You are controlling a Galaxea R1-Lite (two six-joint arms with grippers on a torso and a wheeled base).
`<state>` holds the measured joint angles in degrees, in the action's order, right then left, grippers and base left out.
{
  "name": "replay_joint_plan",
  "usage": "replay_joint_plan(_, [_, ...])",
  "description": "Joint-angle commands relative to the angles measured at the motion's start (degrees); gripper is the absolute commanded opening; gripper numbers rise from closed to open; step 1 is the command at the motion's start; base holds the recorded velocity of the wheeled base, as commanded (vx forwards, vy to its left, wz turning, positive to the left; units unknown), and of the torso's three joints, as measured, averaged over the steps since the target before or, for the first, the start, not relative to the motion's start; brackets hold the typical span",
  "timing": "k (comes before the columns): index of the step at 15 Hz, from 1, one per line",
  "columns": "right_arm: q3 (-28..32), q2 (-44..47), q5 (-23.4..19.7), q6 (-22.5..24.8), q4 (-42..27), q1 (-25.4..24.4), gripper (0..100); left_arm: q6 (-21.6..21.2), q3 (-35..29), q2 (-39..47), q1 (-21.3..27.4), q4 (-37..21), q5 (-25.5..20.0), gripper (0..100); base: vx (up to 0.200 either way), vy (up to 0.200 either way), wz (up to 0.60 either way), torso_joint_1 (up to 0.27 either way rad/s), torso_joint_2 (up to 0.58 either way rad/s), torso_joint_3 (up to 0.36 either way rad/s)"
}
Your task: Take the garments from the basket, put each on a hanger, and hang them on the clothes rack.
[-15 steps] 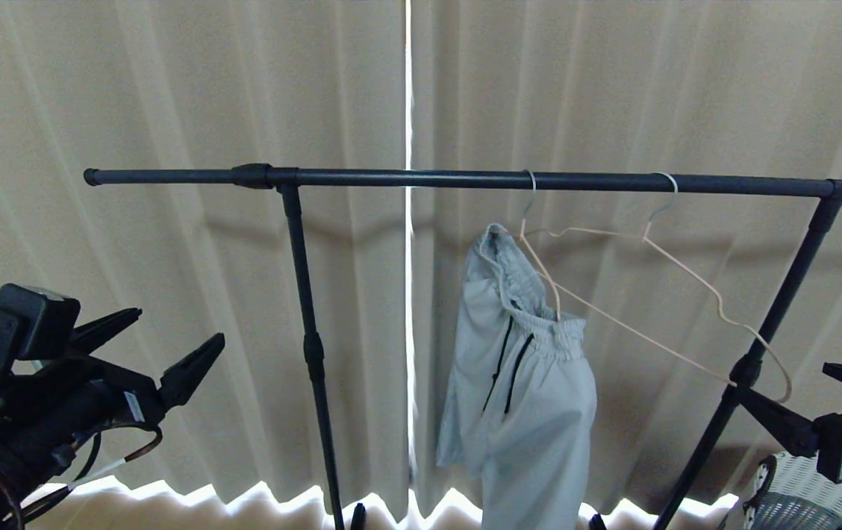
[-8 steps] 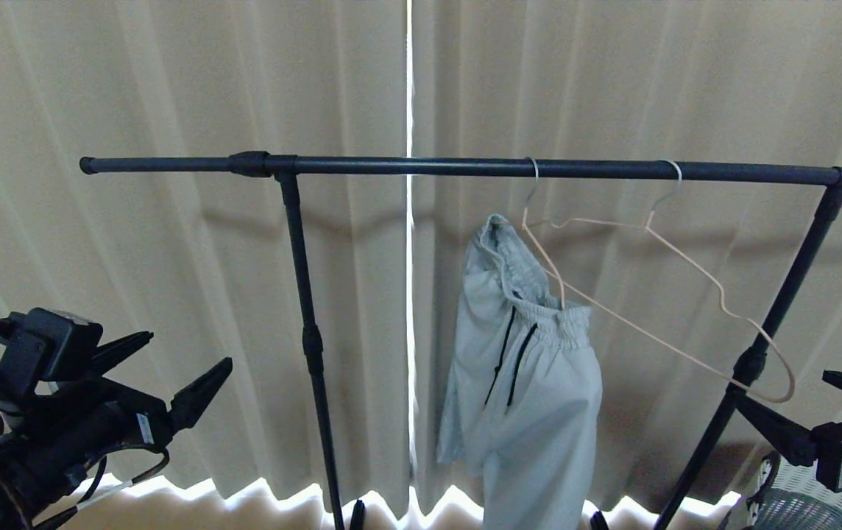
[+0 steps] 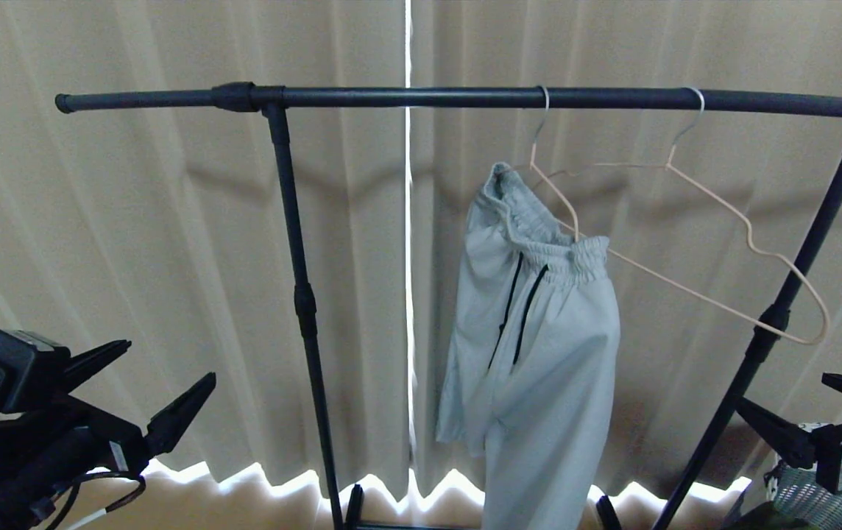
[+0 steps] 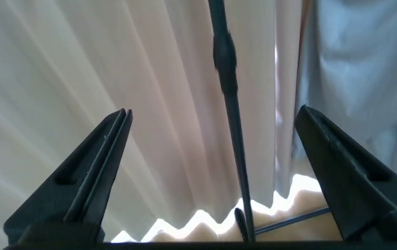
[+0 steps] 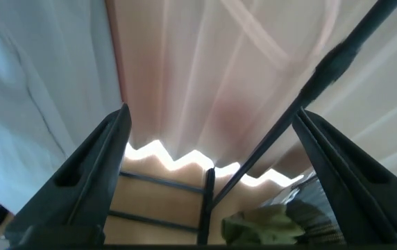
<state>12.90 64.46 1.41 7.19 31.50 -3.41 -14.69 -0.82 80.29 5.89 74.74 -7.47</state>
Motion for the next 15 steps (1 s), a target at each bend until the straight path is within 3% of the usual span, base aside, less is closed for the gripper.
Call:
replay_joint_plan(1, [0.0, 0.2, 0.0, 0.0, 0.1, 0.0, 100, -0.2, 0.8, -1.8, -0.1, 0.0, 0.0, 100, 0.0, 0.0, 0.0, -0.188, 0.47, 0.295])
replay_joint_plan(9, [-1.4, 0.4, -0.1, -0.1, 0.1, 0.0, 100, -0.3, 0.8, -4.9, -0.4, -6.8, 0.0, 100, 0.0, 0.0, 0.0, -0.16, 0.46, 0.299])
replay_joint_plan(12, [-2.0, 0.3, -0.1, 1.3, 0.1, 0.0, 100, -0.5, 0.8, -9.1, -0.6, -11.3, -0.1, 100, 0.0, 0.0, 0.0, -0.048, 0.17, 0.115])
replay_joint_plan(15, [-2.4, 0.3, -0.1, 1.7, 0.1, 0.0, 100, -0.5, 0.8, -9.4, -0.6, -11.5, 0.0, 100, -0.067, 0.0, 0.0, -0.005, 0.03, 0.016])
